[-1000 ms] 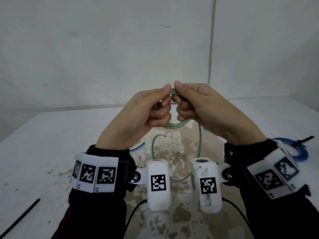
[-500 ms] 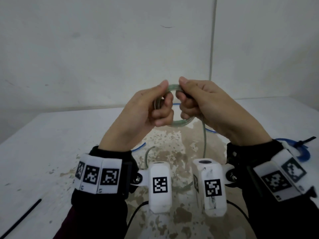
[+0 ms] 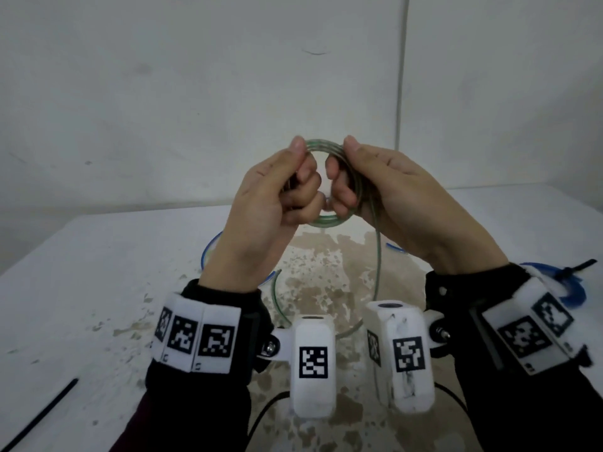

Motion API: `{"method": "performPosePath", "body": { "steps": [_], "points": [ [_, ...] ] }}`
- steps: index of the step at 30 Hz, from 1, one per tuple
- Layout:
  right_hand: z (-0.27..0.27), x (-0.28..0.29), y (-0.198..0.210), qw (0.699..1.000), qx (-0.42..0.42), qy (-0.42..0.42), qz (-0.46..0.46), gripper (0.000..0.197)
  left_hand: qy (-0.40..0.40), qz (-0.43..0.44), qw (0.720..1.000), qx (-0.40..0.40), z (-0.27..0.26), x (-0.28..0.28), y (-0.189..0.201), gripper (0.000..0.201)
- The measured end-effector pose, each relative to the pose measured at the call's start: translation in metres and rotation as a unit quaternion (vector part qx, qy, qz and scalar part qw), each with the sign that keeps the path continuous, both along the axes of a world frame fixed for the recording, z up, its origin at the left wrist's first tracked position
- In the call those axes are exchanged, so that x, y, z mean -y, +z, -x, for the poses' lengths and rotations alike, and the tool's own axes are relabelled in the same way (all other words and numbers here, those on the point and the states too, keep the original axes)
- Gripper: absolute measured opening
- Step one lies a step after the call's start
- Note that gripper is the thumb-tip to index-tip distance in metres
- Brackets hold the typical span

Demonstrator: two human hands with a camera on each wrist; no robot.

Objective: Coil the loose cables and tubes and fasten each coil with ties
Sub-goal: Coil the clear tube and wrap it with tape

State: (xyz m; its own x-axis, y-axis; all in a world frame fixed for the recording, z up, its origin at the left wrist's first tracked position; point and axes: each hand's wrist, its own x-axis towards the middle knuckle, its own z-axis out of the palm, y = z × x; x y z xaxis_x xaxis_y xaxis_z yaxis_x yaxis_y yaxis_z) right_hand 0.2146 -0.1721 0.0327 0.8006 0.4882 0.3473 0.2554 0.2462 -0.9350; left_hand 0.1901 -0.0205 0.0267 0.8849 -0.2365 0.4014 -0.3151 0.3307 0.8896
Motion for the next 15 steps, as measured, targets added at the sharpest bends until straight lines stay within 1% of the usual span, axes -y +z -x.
{"method": "performPosePath", "body": {
  "steps": [2,3,4,6,8,9,11,12,15],
  "points": [
    [0.000,0.002,0.000,1.000,-0.006,0.006,0.011,0.039,-0.020,-0.029,0.999,-0.023,-0.001,-0.004,0.001,0.039],
    [0.000,0.001,-0.001,1.000,-0.005,0.002,0.019,0.038,-0.017,-0.038,0.999,-0.032,-0.001,-0.004,0.001,0.039],
    [0.002,0.000,-0.001,1.000,-0.001,-0.004,0.027,0.036,-0.006,-0.031,0.999,-0.036,0.000,-0.003,0.002,0.040],
    [0.004,-0.001,-0.001,0.999,0.024,-0.014,0.047,0.029,0.020,0.017,0.999,-0.034,0.002,0.002,0.003,0.040],
    [0.005,0.005,0.000,0.995,0.065,-0.001,0.080,0.013,0.039,0.047,0.998,-0.025,0.003,0.004,0.005,0.040],
    [0.005,0.010,0.001,0.991,0.084,0.010,0.108,0.012,0.046,0.055,0.997,-0.022,0.003,0.004,0.006,0.040],
    [0.005,0.019,0.001,0.979,0.117,0.016,0.164,0.021,0.048,0.067,0.996,-0.025,0.003,0.001,0.007,0.040],
    [0.005,0.020,0.001,0.977,0.124,0.005,0.171,0.020,0.046,0.070,0.996,-0.028,0.002,0.000,0.008,0.040],
    [0.004,0.016,0.000,0.982,0.123,-0.023,0.143,0.011,0.046,0.070,0.996,-0.026,0.001,0.001,0.006,0.041]
  ]
}}
